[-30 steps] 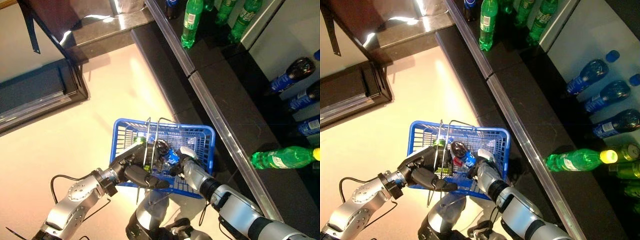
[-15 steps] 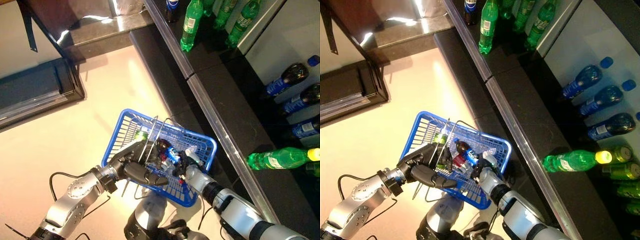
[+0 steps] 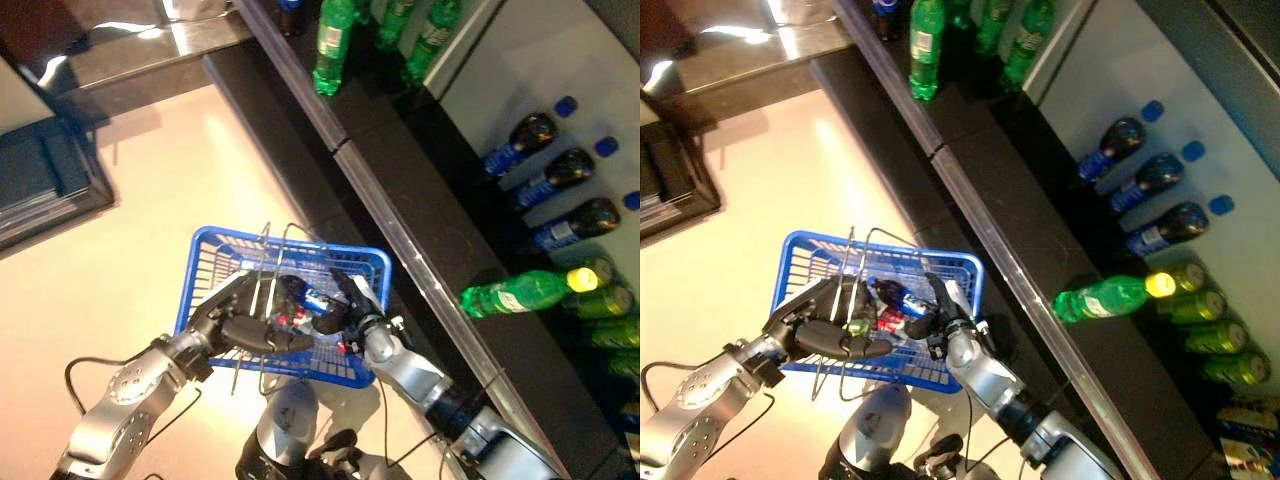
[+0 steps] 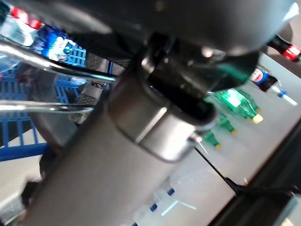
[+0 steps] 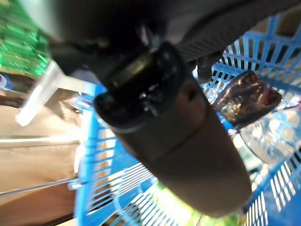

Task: Pick up the drink and place into the basket.

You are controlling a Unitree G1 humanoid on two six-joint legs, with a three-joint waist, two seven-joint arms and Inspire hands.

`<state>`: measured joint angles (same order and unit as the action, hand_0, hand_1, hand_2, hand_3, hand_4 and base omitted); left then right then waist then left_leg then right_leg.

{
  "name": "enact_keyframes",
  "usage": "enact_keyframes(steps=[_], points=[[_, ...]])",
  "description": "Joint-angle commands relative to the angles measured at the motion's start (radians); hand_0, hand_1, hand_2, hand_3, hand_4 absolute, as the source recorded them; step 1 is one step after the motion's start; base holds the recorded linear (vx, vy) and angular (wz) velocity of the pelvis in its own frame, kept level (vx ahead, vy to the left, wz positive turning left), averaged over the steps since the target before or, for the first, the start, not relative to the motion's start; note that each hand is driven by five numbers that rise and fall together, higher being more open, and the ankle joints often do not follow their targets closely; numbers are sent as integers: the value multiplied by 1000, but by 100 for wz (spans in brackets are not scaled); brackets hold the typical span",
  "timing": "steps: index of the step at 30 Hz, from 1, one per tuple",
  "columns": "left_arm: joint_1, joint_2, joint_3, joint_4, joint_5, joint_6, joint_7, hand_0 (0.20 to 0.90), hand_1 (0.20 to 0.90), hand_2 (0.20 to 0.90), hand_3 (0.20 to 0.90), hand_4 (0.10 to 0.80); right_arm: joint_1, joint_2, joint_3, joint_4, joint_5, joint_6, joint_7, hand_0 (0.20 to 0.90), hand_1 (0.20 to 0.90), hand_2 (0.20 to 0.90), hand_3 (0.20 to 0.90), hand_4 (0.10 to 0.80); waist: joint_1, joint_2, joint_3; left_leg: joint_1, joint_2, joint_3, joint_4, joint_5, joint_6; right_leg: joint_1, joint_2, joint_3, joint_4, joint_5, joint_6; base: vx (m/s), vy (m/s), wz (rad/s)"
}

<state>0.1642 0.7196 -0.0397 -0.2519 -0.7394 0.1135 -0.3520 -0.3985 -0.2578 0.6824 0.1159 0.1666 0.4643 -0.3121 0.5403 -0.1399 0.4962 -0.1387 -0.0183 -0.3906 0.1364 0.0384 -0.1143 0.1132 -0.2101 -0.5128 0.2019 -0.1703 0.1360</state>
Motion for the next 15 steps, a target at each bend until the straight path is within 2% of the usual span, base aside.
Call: enact_keyframes(steps=[1, 3, 7, 11, 15], points=[[-143, -85, 257, -261, -296, -375, -60, 300, 300, 300, 200, 100, 79, -157, 0, -142, 8, -18, 46, 900, 900, 900, 900, 800, -63, 32, -207, 106, 56, 74, -114, 13, 29, 3, -4, 31, -14, 71, 1, -11, 33, -21], [-132, -100, 287, -231, -331, -360, -55, 300, 300, 300, 200, 100, 114, -199, -35, -258, 38, -25, 86, 900, 900, 900, 900, 800, -82, 25, -215, 113, 65, 94, -116, 6, 27, -1, 1, 49, -22, 73, 3, -33, -9, -32], [-102, -126, 314, -212, -345, -344, -55, 300, 300, 300, 200, 100, 151, -219, -73, -330, 114, -76, 132, 900, 900, 900, 900, 800, -99, 19, -225, 119, 72, 107, -115, 1, 25, -2, 7, 61, -33, 79, 4, -26, -13, -19], [-45, -144, 353, -158, -236, -392, -15, 300, 300, 300, 200, 100, 207, -245, -131, -403, 192, -142, 226, 900, 900, 900, 900, 800, -127, 21, -250, 141, 83, 134, -129, -3, 23, 10, 10, 82, -59, 87, 9, -4, 15, -15], [6, -165, 389, -82, -194, -411, 14, 300, 300, 300, 200, 100, 276, -268, -181, -436, 233, -203, 322, 900, 900, 900, 900, 800, -148, 24, -277, 160, 93, 166, -147, -5, 23, 25, 9, 103, -98, 100, 16, -16, 9, -24]])
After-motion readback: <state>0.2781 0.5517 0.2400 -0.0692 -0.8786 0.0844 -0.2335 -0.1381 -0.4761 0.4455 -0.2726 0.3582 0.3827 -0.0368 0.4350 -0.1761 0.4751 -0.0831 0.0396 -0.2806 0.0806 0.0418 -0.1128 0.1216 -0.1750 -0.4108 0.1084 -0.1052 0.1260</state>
